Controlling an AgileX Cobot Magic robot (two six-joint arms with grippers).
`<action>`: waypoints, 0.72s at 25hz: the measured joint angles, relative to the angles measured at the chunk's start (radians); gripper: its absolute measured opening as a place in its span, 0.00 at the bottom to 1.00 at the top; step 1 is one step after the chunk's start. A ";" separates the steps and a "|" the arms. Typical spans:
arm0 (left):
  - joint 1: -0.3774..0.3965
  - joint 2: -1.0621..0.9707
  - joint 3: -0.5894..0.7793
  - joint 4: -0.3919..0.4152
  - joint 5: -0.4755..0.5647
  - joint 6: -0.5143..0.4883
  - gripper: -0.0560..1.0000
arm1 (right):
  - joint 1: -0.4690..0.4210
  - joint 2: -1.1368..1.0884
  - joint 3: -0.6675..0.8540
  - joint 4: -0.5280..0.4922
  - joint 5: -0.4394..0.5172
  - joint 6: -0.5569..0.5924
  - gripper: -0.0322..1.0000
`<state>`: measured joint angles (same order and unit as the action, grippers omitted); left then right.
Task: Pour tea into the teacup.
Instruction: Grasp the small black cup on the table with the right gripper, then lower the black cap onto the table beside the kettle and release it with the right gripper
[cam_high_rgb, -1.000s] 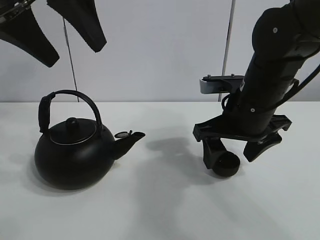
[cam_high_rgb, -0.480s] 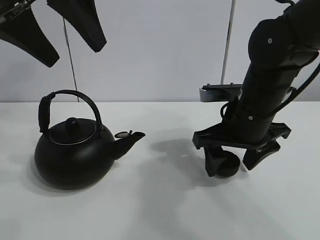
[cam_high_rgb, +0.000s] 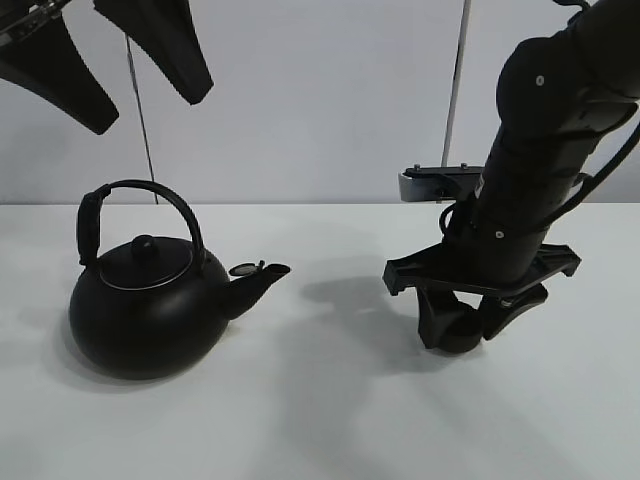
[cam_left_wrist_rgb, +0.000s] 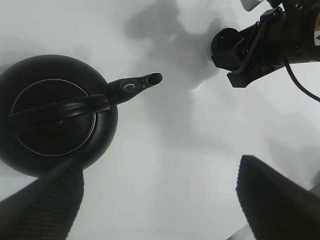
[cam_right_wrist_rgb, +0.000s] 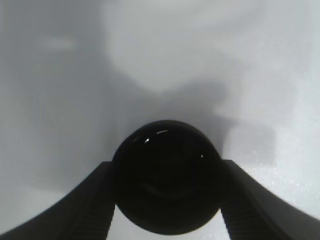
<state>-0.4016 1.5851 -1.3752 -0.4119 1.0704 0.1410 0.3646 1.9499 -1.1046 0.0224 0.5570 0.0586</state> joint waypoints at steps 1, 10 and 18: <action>0.000 0.000 0.000 0.000 0.000 0.000 0.63 | 0.000 0.000 0.000 0.000 0.003 0.000 0.42; 0.000 0.000 0.000 0.000 0.000 0.000 0.63 | 0.001 -0.103 0.000 0.018 0.034 -0.011 0.42; 0.000 0.000 0.000 0.000 0.000 0.000 0.63 | 0.105 -0.111 0.000 0.024 0.043 -0.037 0.42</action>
<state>-0.4016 1.5851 -1.3752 -0.4119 1.0704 0.1410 0.4698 1.8392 -1.1046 0.0460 0.5997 0.0215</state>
